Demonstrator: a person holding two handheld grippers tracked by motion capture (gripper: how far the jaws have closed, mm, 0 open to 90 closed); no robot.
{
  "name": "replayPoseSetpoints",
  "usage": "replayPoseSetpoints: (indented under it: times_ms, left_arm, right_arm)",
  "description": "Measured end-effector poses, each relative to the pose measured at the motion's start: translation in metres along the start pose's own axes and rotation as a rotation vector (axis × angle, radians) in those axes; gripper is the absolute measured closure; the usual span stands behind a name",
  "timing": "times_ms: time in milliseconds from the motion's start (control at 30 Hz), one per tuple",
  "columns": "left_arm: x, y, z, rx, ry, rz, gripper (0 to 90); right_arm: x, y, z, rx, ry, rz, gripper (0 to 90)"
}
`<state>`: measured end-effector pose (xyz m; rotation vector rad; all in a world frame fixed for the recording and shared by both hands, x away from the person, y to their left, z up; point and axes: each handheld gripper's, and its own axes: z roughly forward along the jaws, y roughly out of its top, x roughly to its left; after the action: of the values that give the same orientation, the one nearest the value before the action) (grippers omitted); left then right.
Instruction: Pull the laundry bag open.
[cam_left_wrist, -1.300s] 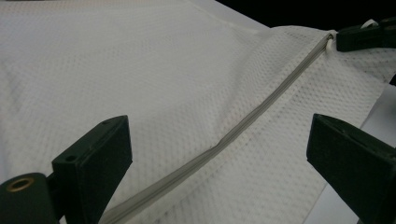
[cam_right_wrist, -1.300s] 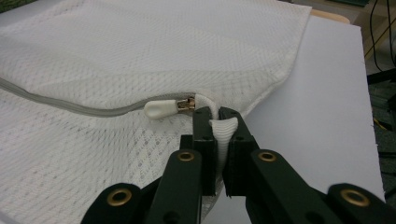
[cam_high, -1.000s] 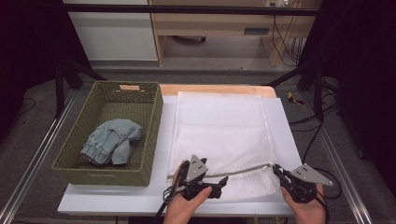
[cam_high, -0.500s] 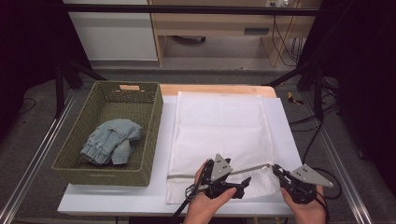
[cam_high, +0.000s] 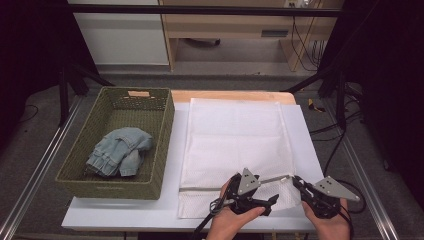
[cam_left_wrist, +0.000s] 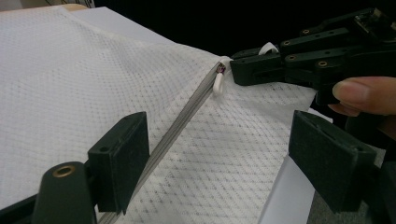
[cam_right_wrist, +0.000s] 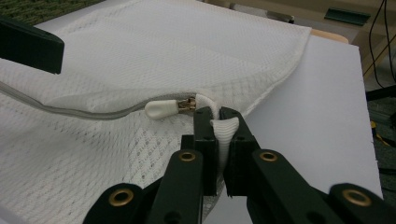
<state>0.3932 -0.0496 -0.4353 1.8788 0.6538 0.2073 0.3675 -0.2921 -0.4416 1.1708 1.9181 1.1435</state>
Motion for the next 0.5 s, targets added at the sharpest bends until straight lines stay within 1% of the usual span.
replayPoseSetpoints:
  times_ms: [67,133,200,233,333,433,500]
  left_arm:
    - [0.0,0.0,0.003,-0.002,-0.007,0.001,21.0]
    - [-0.001,0.0,0.006,-0.003,-0.008,0.001,23.8]
    - [-0.001,0.001,0.01,-0.008,-0.026,-0.002,29.5]
    - [-0.001,0.001,0.01,-0.008,-0.026,-0.002,31.0]
    - [-0.001,0.002,0.017,-0.013,-0.047,-0.006,38.6]
    - [-0.001,0.003,0.023,-0.016,-0.062,-0.017,43.9]
    - [-0.001,0.004,0.025,-0.016,-0.066,-0.017,47.1]
  right_arm:
    - [0.0,0.0,0.0,-0.002,0.0,-0.001,86.1]
    - [0.0,0.0,0.0,-0.005,0.001,-0.002,86.1]
    - [0.0,0.0,-0.001,-0.007,0.003,0.002,86.1]
    - [0.0,0.0,-0.002,-0.008,0.003,0.002,86.1]
    - [0.001,0.0,-0.002,-0.009,0.001,-0.009,86.1]
    - [0.002,0.0,-0.003,-0.007,0.002,-0.009,86.1]
    - [0.002,0.0,-0.003,-0.006,0.002,-0.008,86.1]
